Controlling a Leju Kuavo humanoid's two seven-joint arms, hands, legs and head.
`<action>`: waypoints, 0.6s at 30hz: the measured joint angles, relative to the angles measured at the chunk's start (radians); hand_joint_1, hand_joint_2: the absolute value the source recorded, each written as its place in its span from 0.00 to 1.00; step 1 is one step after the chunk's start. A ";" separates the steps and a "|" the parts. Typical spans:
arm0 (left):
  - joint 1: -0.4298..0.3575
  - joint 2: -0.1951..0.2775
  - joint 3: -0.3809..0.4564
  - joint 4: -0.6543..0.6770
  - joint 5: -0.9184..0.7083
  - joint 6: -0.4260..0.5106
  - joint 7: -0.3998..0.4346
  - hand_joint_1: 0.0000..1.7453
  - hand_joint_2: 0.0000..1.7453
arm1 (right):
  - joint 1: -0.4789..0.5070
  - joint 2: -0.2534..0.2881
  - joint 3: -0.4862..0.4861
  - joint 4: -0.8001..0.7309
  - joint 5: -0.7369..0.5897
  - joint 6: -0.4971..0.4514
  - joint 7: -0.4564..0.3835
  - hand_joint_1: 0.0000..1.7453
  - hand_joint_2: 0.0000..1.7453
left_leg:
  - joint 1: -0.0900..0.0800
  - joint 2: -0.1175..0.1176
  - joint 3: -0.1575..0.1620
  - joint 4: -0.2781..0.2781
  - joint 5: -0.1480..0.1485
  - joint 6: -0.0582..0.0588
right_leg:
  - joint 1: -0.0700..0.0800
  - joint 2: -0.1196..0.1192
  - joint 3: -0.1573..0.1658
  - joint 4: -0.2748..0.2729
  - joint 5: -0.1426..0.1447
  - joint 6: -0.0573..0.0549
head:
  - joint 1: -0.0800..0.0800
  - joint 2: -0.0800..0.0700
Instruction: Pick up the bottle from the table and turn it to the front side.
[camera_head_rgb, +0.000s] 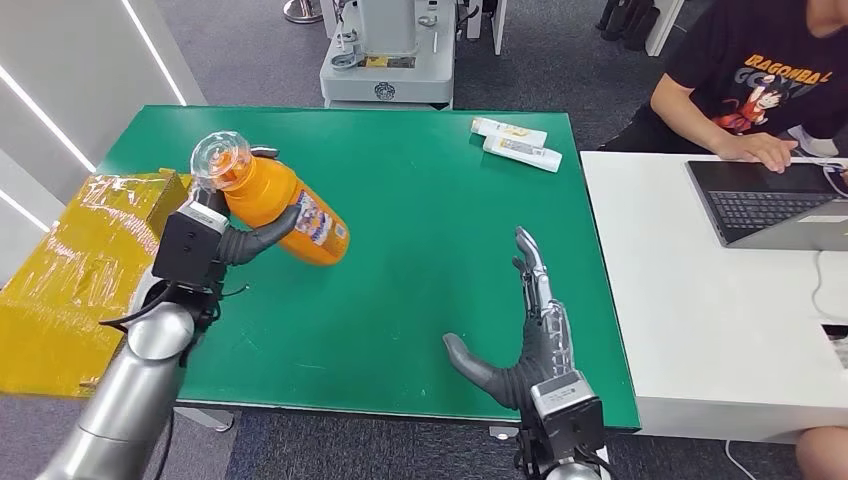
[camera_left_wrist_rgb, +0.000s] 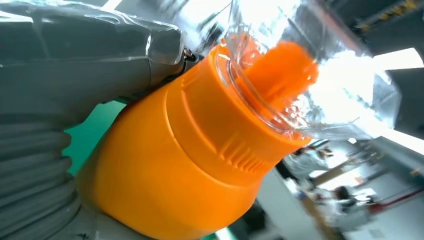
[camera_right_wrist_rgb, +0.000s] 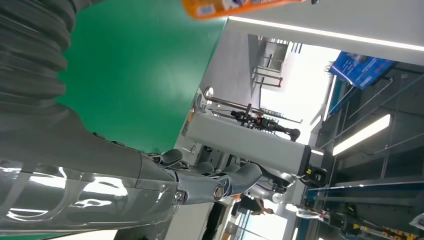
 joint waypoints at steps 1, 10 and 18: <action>-0.015 0.028 0.003 0.004 -0.037 -0.014 0.003 1.00 1.00 | 0.006 0.000 -0.003 -0.004 0.001 0.001 -0.002 0.00 1.00 | 0.000 0.000 0.000 0.000 0.000 0.000 | 0.000 0.000 0.000 0.000 0.000 0.000 | 0.000 0.000; -0.099 0.194 0.030 0.040 -0.115 -0.108 0.024 1.00 1.00 | 0.045 0.000 -0.026 -0.031 0.006 0.010 -0.008 0.00 1.00 | 0.000 0.001 0.000 0.000 0.000 -0.001 | 0.001 0.001 0.000 0.000 0.000 0.000 | 0.000 0.000; -0.134 0.377 0.022 0.068 -0.272 -0.131 0.008 1.00 1.00 | 0.054 0.002 -0.026 -0.042 0.008 0.053 -0.004 0.00 1.00 | 0.001 0.007 0.000 0.000 0.000 -0.001 | 0.001 0.007 -0.002 0.000 0.001 -0.001 | 0.000 0.000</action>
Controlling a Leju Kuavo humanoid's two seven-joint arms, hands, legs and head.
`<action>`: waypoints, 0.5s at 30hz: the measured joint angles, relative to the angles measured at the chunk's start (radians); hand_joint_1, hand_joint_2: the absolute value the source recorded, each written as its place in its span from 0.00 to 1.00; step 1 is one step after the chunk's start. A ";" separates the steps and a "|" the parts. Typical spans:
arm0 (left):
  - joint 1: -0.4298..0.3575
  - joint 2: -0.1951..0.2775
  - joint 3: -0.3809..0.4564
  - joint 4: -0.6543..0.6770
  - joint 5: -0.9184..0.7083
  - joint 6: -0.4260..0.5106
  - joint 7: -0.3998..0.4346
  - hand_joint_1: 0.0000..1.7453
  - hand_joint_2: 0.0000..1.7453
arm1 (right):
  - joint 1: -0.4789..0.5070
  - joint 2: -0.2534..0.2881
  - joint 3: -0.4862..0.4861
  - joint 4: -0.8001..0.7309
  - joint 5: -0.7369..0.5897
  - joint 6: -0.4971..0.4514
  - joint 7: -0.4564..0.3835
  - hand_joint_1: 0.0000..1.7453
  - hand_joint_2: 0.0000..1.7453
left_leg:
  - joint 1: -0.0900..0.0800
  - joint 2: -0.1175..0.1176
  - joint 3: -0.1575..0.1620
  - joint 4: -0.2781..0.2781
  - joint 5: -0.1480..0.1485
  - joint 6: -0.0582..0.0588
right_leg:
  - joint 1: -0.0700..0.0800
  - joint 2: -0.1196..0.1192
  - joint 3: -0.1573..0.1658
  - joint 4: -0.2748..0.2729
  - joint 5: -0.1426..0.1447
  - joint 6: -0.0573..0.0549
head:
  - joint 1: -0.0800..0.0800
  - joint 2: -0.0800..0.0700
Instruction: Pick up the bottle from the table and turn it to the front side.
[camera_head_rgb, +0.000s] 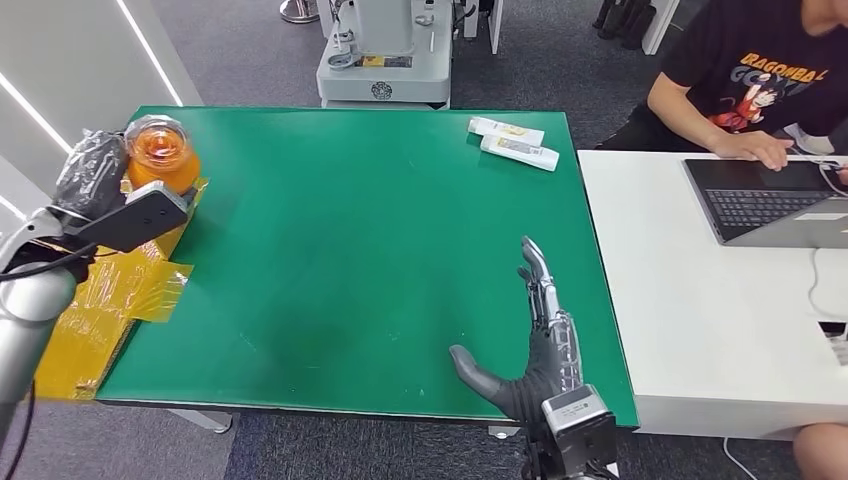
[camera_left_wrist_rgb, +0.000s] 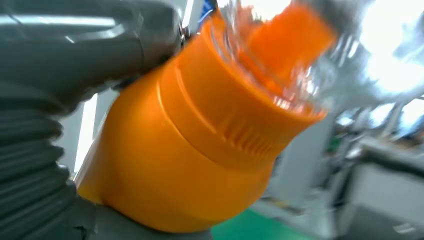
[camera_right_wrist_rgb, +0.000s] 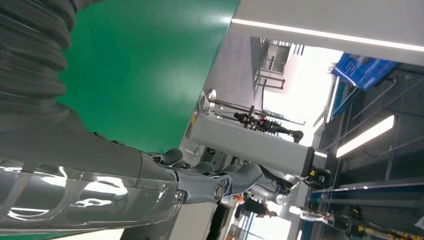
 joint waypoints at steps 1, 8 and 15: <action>-0.005 0.023 -0.001 0.005 -0.007 -0.002 -0.004 1.00 1.00 | 0.001 0.001 0.000 -0.002 0.001 0.004 0.002 0.00 1.00 | 0.000 0.000 0.000 0.000 0.000 0.000 | 0.000 0.000 0.000 0.000 0.000 0.000 | 0.000 0.000; -0.012 0.097 -0.011 0.020 -0.019 -0.003 -0.007 1.00 1.00 | 0.005 0.008 0.000 -0.010 0.006 0.011 0.006 0.00 1.00 | 0.000 -0.001 0.000 0.000 0.000 0.000 | 0.000 -0.001 0.000 0.000 0.000 0.000 | 0.000 0.000; 0.013 0.164 -0.029 0.019 -0.272 0.063 -0.008 1.00 1.00 | 0.002 0.014 -0.004 -0.008 0.003 0.085 0.013 0.00 1.00 | 0.000 0.000 0.000 0.000 0.000 0.000 | 0.000 0.000 0.000 0.000 0.000 0.000 | 0.000 0.000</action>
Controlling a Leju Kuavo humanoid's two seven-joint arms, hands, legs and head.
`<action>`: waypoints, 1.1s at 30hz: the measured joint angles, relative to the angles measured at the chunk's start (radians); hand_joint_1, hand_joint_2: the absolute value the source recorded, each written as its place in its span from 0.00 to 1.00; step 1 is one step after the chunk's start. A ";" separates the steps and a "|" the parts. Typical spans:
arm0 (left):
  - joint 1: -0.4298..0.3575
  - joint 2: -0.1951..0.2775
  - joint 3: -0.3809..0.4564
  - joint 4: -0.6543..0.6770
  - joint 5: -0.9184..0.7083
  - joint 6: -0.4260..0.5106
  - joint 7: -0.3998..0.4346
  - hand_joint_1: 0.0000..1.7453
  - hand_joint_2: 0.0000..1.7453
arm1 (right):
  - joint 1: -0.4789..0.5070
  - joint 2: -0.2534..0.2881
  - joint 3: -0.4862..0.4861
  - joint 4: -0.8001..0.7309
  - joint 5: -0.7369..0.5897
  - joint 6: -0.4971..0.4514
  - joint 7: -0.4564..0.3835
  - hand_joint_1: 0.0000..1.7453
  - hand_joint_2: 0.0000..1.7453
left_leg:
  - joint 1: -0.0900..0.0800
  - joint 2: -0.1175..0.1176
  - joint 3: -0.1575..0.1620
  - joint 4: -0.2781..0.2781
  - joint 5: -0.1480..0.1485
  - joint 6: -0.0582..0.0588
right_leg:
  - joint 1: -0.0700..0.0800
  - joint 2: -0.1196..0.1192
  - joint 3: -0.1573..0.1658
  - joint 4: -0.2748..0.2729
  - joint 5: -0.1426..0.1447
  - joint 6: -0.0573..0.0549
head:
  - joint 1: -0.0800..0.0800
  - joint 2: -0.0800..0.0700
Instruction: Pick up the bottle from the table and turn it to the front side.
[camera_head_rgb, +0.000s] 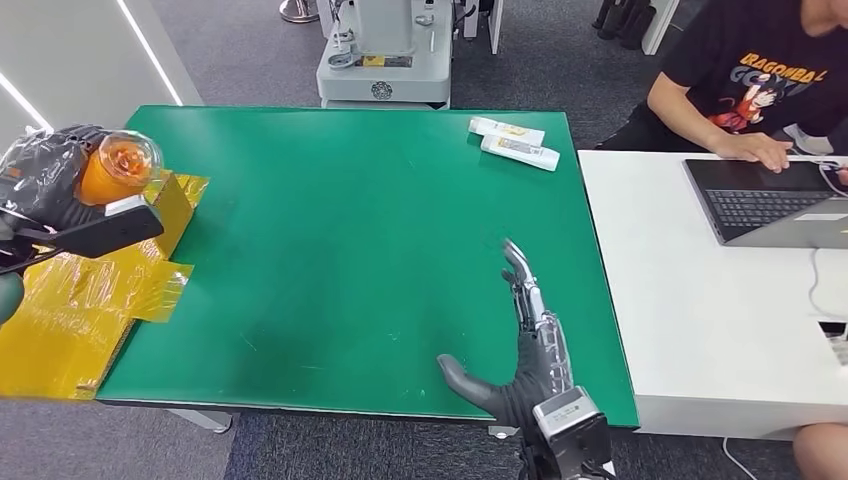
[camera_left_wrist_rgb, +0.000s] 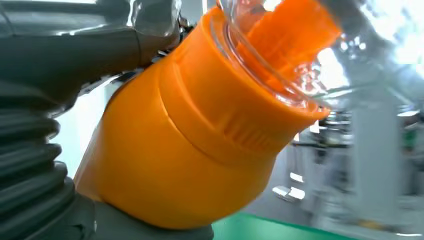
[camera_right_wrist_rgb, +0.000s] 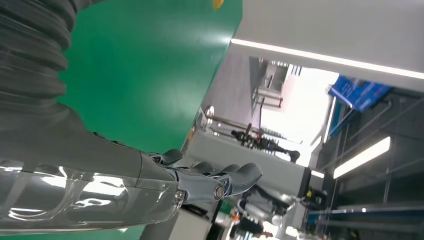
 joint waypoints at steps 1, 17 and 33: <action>0.013 0.007 -0.003 -0.002 -0.072 0.020 -0.014 1.00 1.00 | -0.002 0.004 -0.003 0.000 0.003 0.014 0.004 0.00 1.00 | 0.000 0.000 0.000 0.000 0.000 0.000 | 0.000 0.000 0.000 0.000 0.000 0.000 | 0.000 0.000; -0.075 -0.129 -0.144 0.220 -0.339 0.047 -0.168 1.00 1.00 | -0.012 0.047 -0.041 -0.021 0.037 0.077 0.033 0.00 1.00 | 0.000 -0.001 0.000 0.001 0.000 0.000 | 0.000 -0.001 0.001 0.000 0.001 -0.001 | 0.000 0.000; -0.131 -0.214 -0.194 0.492 -0.346 0.034 -0.188 1.00 1.00 | -0.012 0.050 -0.042 -0.016 0.020 0.080 0.029 0.00 1.00 | 0.000 -0.002 0.000 0.001 0.001 0.000 | 0.000 -0.002 0.000 0.000 0.001 -0.001 | 0.000 0.000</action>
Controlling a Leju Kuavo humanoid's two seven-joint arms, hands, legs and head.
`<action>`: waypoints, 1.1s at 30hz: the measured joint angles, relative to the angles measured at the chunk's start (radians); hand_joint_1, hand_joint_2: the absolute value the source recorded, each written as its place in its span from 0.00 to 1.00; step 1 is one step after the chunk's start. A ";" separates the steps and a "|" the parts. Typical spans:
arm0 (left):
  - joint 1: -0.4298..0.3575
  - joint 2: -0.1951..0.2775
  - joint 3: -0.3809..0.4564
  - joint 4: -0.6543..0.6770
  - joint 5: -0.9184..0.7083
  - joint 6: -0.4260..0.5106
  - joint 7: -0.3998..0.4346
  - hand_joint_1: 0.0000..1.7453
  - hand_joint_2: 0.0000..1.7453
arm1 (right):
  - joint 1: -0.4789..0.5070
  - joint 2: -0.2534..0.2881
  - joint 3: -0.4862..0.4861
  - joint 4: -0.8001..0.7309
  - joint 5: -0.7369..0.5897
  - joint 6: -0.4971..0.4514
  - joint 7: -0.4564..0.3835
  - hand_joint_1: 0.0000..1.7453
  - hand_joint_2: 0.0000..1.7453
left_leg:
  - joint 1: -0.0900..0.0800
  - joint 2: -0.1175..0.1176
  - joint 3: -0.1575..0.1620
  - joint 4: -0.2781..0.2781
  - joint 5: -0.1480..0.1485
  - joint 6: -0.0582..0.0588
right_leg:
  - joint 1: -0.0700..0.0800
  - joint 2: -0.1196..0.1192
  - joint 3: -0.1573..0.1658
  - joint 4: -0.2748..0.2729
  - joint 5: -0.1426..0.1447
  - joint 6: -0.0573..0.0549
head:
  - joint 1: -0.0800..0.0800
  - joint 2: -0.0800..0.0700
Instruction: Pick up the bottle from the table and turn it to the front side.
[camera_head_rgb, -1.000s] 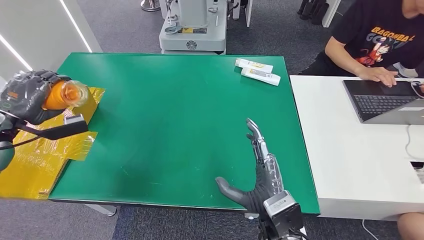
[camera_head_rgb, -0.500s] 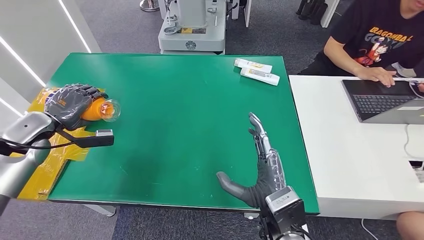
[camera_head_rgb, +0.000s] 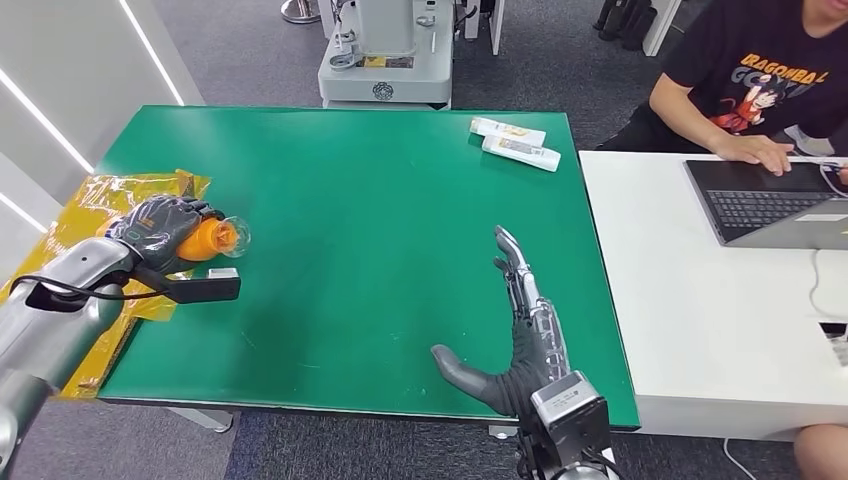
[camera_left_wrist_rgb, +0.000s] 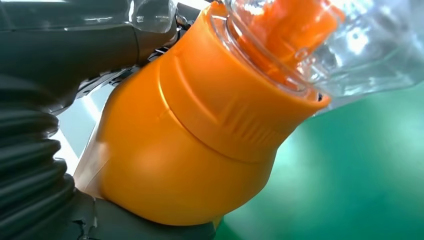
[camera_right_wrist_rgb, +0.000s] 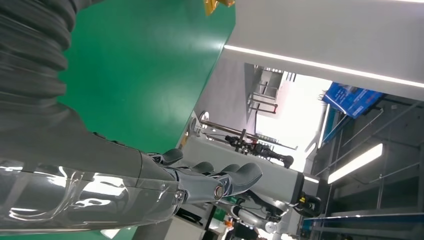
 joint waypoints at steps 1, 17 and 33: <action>-0.005 -0.004 -0.003 0.015 0.000 -0.002 0.000 1.00 1.00 | 0.000 0.000 0.000 0.000 -0.001 -0.002 0.000 0.00 1.00 | 0.000 0.000 0.000 0.000 0.000 0.000 | 0.000 0.000 0.000 0.000 0.000 0.000 | 0.000 0.000; -0.012 -0.033 -0.027 0.148 0.019 0.024 0.010 1.00 1.00 | -0.001 0.000 0.001 0.004 -0.013 -0.013 0.011 0.00 1.00 | 0.000 -0.001 0.000 0.000 0.000 0.000 | 0.000 -0.001 0.000 0.000 0.000 0.000 | 0.000 0.000; -0.004 -0.040 -0.040 0.256 -0.028 0.047 0.057 1.00 1.00 | -0.023 -0.022 0.041 0.049 -0.087 -0.049 -0.030 0.00 1.00 | 0.000 0.000 0.000 0.000 0.000 0.000 | 0.000 0.000 0.000 0.000 0.000 0.000 | 0.000 0.000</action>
